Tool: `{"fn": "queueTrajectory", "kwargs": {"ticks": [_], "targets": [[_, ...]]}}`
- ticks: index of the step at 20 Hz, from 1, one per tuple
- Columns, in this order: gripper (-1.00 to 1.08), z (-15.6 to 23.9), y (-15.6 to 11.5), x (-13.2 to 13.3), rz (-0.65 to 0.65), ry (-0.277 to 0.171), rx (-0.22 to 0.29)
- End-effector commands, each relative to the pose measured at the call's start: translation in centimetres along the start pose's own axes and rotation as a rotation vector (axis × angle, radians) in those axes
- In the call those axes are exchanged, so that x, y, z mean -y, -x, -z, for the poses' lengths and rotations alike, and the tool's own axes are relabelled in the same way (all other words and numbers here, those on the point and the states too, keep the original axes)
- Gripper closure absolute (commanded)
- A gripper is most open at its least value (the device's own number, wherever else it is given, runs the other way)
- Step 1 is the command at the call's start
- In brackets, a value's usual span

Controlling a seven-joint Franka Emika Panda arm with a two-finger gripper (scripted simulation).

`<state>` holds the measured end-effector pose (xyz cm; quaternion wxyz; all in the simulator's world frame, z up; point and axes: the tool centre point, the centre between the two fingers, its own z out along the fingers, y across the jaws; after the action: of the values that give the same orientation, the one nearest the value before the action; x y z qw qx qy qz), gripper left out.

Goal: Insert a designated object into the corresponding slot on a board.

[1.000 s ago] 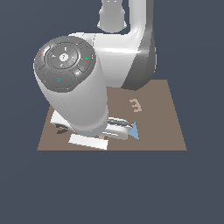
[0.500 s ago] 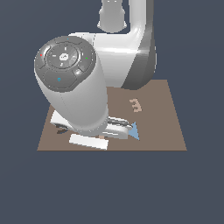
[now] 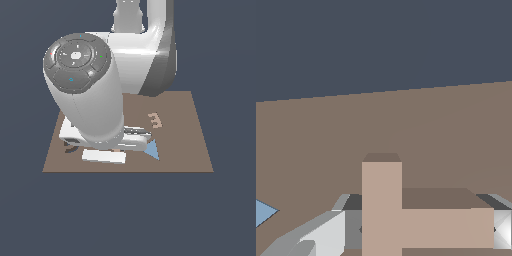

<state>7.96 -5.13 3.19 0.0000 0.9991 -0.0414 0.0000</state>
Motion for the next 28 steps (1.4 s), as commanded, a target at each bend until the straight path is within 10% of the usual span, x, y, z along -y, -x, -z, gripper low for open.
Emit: {"fn": "queueTrajectory", "kwargs": {"ticks": [1, 28], "targets": [[1.08, 0.1, 0.6, -0.1, 0.045, 0.0, 0.0], [1.08, 0.9, 7.5, -3.7, 0.635, 0.003, 0.002]]}}
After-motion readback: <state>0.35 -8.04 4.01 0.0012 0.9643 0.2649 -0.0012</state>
